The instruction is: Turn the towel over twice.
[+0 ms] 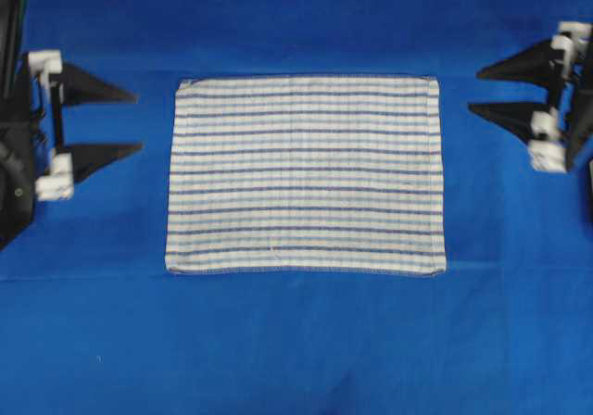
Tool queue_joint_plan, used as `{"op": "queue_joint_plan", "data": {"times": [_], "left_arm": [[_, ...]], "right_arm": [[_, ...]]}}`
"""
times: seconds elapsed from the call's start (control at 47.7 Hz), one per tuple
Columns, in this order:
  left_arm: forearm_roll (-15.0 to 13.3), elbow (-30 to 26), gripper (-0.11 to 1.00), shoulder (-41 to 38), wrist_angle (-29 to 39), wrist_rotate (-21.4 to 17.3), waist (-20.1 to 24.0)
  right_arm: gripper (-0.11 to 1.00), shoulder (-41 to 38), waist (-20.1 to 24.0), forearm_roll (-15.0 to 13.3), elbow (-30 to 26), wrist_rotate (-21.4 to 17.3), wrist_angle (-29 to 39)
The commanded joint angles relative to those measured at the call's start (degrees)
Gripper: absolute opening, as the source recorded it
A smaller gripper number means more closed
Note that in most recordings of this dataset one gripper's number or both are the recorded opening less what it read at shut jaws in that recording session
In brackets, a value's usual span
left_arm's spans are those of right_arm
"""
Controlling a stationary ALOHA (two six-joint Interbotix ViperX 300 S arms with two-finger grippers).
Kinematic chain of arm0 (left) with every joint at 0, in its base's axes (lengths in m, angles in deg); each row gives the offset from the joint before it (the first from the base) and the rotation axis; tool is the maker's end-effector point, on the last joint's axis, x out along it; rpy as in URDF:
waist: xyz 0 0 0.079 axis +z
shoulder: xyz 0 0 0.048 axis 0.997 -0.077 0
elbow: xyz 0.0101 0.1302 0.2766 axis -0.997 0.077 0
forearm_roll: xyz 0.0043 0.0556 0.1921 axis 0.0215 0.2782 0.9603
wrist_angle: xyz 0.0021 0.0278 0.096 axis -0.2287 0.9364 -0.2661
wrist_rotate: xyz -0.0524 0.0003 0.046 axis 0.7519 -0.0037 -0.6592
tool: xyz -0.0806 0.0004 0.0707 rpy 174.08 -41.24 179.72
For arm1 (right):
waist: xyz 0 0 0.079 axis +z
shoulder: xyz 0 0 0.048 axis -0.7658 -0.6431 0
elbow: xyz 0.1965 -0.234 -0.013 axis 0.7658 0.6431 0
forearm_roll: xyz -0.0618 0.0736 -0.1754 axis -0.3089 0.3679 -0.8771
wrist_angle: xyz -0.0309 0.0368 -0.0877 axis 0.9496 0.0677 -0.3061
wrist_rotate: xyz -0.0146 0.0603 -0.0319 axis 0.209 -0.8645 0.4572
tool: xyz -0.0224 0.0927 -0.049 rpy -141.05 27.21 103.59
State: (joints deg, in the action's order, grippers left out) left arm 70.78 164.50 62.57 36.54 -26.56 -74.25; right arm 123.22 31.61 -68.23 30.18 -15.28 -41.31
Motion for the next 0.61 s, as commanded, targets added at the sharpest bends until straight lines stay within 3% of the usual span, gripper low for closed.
{"op": "queue_joint_plan", "data": {"times": [0.0, 0.377, 0.587], "left_arm": [[0.1, -1.3, 0.74, -5.3, -4.4, -0.3, 2.9], [0.1, -4.7, 0.74, -28.7, -13.3, -0.3, 13.0], [0.1, -7.5, 0.74, -40.1, -19.0, -0.3, 14.7]], "right_arm": [[0.63, -5.2, -3.7, 0.2, -2.5, -0.1, -0.4], [0.63, -27.3, -12.2, -1.0, -9.1, 0.8, -0.4], [0.63, -36.7, -13.4, -2.3, -12.5, 0.8, -0.4]]}}
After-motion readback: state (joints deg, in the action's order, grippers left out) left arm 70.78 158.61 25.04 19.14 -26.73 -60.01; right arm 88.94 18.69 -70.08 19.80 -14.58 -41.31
